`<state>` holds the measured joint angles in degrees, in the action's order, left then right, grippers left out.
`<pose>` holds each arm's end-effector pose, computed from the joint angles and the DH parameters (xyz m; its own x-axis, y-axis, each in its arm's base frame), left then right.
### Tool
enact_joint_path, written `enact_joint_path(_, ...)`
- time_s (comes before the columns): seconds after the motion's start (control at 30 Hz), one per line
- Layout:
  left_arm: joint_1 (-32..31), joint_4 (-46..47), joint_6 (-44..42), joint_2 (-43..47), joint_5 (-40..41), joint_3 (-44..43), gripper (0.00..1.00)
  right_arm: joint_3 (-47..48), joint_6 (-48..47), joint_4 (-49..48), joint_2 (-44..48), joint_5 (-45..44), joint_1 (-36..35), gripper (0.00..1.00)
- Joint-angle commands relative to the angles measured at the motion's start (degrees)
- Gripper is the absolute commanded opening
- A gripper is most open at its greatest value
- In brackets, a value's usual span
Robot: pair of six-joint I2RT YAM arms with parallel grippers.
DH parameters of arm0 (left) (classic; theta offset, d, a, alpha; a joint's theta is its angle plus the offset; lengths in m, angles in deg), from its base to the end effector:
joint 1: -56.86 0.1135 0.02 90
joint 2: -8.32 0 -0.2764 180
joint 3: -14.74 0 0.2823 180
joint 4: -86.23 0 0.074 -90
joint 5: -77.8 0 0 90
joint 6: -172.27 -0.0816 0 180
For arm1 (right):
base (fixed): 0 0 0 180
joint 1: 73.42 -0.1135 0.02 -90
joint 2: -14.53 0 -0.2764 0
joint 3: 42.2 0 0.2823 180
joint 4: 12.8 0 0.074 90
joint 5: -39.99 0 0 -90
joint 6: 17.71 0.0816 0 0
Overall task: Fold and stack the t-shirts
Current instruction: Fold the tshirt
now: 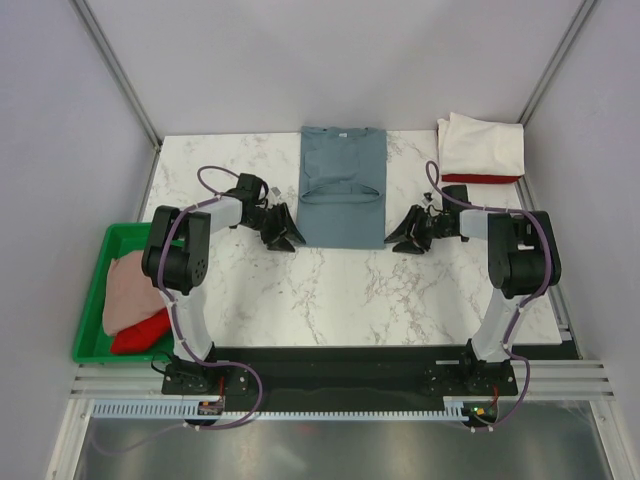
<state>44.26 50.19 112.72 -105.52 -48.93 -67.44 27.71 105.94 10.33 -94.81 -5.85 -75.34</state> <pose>0.4040 -0.1403 0.0892 -0.9792 -0.1973 -0.0467 -0.1160 0.7339 -0.6693 0.3885 0.0699 0.0774 -0.9295 0.3666 -0.0410 0.2044 0.6044 0.7700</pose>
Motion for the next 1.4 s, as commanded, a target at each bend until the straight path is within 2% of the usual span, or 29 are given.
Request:
enact_joint_path(0.0, -0.06, 1.88, 1.62, -1.12, -0.18, 0.30, 0.52, -0.52, 1.68, -1.97, -0.79, 1.54, -0.64, 0.51)
enact_joint_path(0.17, -0.14, 1.88, 1.45, -2.87, 0.52, -1.10, 0.47, -0.61, 2.91, -3.38, -2.45, 1.28, -1.25, 0.50)
enact_joint_path(0.33, -0.06, 1.45, 2.06, -3.67, 2.19, -1.98, 0.48, 0.36, 5.11, -4.96, -4.47, 1.72, -1.78, 0.50)
enact_joint_path(0.47, -0.23, 1.45, 2.33, -4.37, 2.10, -2.69, 0.43, 0.36, 6.16, -5.84, -5.09, 2.33, -2.22, 0.47)
enact_joint_path(0.53, -0.32, 1.53, 2.24, -4.72, 1.66, -2.86, 0.37, -0.34, 6.87, -6.98, -5.18, 2.86, -2.31, 0.42)
enact_joint_path(0.57, -0.32, 1.62, 2.15, -4.72, 1.66, -2.86, 0.22, -0.52, 7.13, -7.16, -5.18, 2.95, -2.39, 0.38)
enact_joint_path(0.6, -0.41, 1.53, 2.15, -4.64, 2.01, -2.86, 0.14, -0.78, 7.31, -7.60, -5.10, 3.03, -2.39, 0.21)
enact_joint_path(0.67, -0.50, 1.45, 2.15, -4.37, 1.93, -2.78, 0.02, -0.87, 7.31, -7.69, -4.92, 3.12, -2.31, 0.07)
enact_joint_path(0.77, -0.50, 1.53, 1.89, -2.36, 1.58, -1.99, 0.02, -0.87, 6.96, -7.78, -3.61, 4.26, -2.04, 0.01)
enact_joint_path(1.0, -0.76, 1.10, -0.04, 9.85, 1.39, 3.71, 0.02, -4.46, 4.15, -5.85, 4.30, 9.79, -0.46, 0.00)
enact_joint_path(1.37, -0.76, -1.10, -2.77, 26.91, 1.58, 11.98, 0.02, -16.68, 0.38, 1.53, 27.50, 11.47, 0.24, 0.00)
